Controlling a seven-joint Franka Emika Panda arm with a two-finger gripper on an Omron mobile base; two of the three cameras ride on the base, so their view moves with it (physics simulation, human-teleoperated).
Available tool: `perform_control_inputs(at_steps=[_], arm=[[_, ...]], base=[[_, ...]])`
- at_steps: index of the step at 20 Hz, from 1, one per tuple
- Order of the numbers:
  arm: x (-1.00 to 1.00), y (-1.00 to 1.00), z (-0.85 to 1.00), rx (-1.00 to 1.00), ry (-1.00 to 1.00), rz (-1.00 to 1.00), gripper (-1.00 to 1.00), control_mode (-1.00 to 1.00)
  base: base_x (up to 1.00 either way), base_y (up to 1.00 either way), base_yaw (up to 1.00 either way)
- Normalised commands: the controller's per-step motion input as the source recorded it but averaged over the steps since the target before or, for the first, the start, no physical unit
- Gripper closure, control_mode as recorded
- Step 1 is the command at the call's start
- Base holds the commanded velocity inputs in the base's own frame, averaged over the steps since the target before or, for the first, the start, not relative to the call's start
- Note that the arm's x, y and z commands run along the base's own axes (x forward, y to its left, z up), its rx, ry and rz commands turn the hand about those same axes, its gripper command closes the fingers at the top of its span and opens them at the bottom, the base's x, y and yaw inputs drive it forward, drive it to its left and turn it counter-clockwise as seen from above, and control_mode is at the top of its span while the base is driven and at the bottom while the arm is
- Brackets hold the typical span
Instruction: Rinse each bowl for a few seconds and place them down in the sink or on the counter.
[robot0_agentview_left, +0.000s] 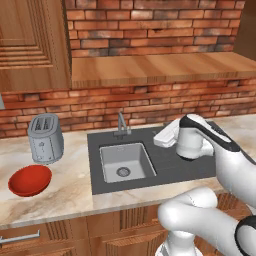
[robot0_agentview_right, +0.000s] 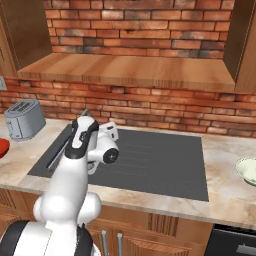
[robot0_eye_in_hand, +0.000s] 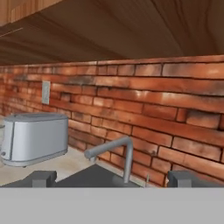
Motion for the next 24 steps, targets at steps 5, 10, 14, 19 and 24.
perform_control_inputs(at_steps=[5, 10, 14, 19, 24], arm=[[0.19, 0.12, 0.00, -0.02, -0.01, 0.00, -1.00, -1.00], [0.19, 0.06, 0.00, 0.00, 0.00, 0.00, -1.00, -1.00], [0.19, 0.05, 0.00, 0.00, 0.02, 0.00, -1.00, -1.00], [0.26, 0.02, -0.01, 0.02, 0.03, 0.00, -1.00, -1.00], [0.37, -0.01, -0.02, 0.05, 0.04, 0.01, -1.00, -1.00]], base=[[0.00, 0.00, 0.00], [0.00, 0.00, 0.00], [0.00, 0.00, 0.00], [0.00, 0.00, 0.00], [0.00, 0.00, 0.00]])
